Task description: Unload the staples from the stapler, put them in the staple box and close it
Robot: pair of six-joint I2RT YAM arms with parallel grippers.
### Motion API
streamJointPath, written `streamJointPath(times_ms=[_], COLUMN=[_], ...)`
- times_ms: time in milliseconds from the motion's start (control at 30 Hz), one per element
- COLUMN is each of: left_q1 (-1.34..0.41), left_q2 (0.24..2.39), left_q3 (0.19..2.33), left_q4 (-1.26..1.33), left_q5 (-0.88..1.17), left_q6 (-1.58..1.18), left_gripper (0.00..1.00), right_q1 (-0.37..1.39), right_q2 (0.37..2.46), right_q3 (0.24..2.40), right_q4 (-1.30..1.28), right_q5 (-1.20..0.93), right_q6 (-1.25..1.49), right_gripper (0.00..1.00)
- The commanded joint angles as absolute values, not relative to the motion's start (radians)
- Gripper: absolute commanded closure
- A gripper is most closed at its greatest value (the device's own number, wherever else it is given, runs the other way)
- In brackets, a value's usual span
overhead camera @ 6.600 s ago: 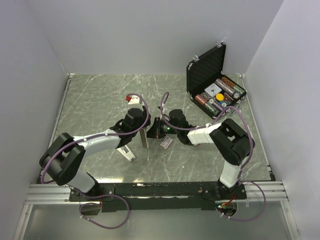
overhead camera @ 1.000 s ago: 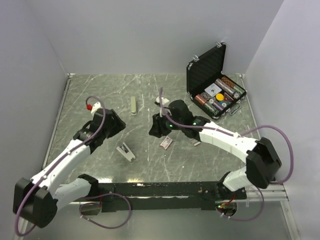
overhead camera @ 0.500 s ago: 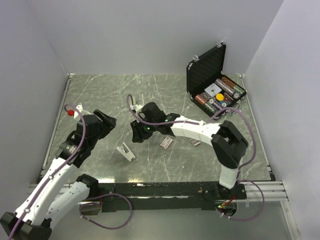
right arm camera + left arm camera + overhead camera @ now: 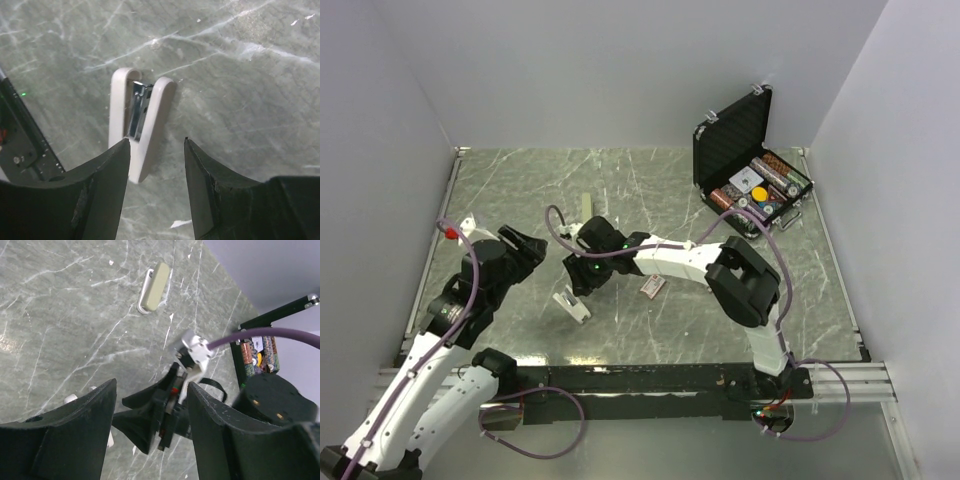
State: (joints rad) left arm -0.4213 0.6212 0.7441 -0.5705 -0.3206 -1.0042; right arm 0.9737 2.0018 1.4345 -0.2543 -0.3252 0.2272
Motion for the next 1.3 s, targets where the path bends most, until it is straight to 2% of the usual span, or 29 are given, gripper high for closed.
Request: streamJointPath(times_ms=[0,367,567,967,1133,1267], left_q1=[-0.42,-0.42,-0.42,-0.419,-0.42,-0.42], left_q2=[0.586,0.555,0.543,0.558,0.58,0.597], left_q3=[0.75,0.706,0.703,0.703,0.707,0.701], left_q4=[-0.595,-0.584,-0.583,-0.568,-0.558,-0.542], left_q5=[-0.336,-0.308,-0.311,-0.296,-0.293,-0.278], left_q6=[-0.98,-0.982,-0.974,-0.968,-0.962,-0.962], left_gripper=[0.37,0.37,0.37,0.37,0.37,0.37], right_q1=[0.991,1.017,1.022,1.026,1.026,1.023], right_q2=[2.04,2.105,2.137,2.158,2.151,2.106], right_q3=[1.505,1.574,1.592,1.611,1.6,1.562], right_q4=[-0.276,-0.316,-0.341,-0.371,-0.377,-0.356], right_q5=[-0.304,-0.29,-0.259,-0.19,-0.155,-0.118], right_q6=[0.235,0.242,0.247,0.252,0.256,0.264], right_gripper=[0.45,0.46,0.5,0.78,1.0,1.0])
